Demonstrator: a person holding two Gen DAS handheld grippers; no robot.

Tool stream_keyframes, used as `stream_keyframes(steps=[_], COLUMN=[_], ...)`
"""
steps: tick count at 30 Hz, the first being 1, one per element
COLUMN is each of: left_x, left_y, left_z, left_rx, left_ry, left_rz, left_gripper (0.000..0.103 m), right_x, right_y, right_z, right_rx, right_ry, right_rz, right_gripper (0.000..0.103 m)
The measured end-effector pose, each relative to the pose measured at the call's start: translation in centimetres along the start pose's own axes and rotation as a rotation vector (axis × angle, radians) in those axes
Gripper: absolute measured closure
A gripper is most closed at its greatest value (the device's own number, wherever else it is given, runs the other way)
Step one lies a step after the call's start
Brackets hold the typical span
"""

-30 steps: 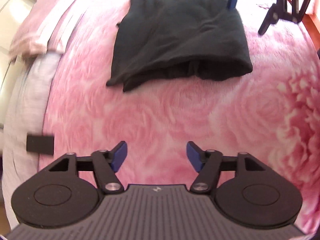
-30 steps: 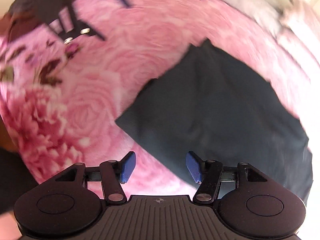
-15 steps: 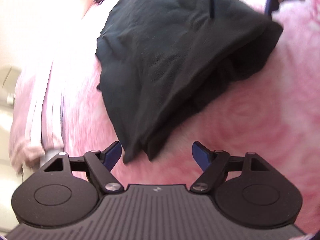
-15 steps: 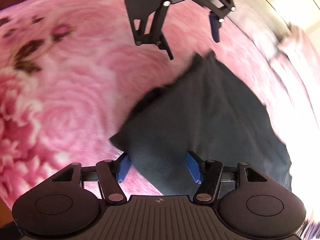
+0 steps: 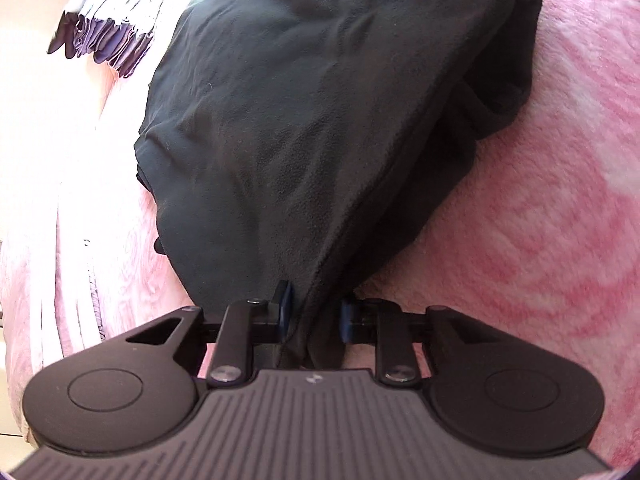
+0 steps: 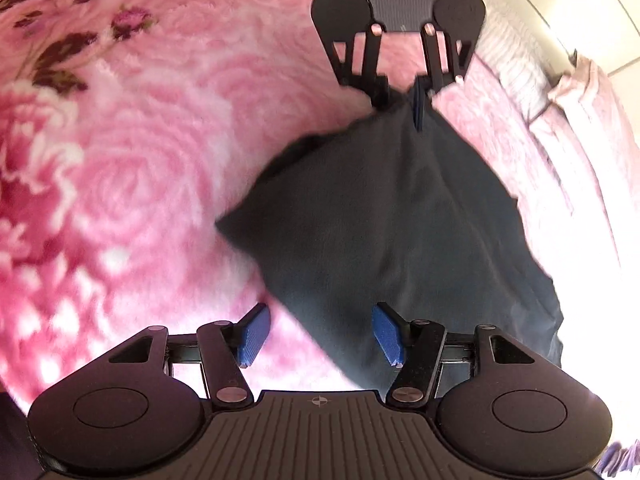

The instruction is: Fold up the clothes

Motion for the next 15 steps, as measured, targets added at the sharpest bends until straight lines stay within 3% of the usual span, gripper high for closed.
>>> stream_keyframes(steps=[3,4,5,6,9,15], left_x=[0.1,0.1,0.0,-0.3,-1.8,-7.4], left_y=[0.1,0.2,0.2,0.3,0.4,0.1], left_z=[-0.2,-0.2,-0.3,-0.5,-1.1,-0.6], left_rx=[-0.022,-0.028,-0.034,-0.042,-0.071,-0.108], left_ry=[-0.006,-0.011,-0.011,-0.011,-0.010,-0.039], left_rz=[-0.002,-0.005,-0.008,-0.010,-0.008,-0.027], left_gripper=[0.088,0.089,0.092,0.094,0.096,0.096], right_x=[0.5,0.7,0.7,0.7,-0.6,-6.6], right_y=[2.0,2.6,2.8,3.0,3.4,5.3], right_z=[0.2,0.4,0.7,1.1,2.9,3.0], right_rx=[-0.001,0.005,0.033,0.062,0.172,0.211], right_ry=[-0.001,0.003,0.021,0.038,0.086,0.179], right_rz=[0.042,0.049,0.042,0.036,0.041,0.128], right_gripper=[0.044,0.052,0.064,0.092,0.099,0.099])
Point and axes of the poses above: each gripper's, at about its wrist camera, not at the fingertips, and x roughly the way its jaws point, z to its right, y to its top, the point moved 4 cm from there along x, roughly the way its jaws point, and after that the axes turned 4 degrees about -x, right-handed, at the moved point
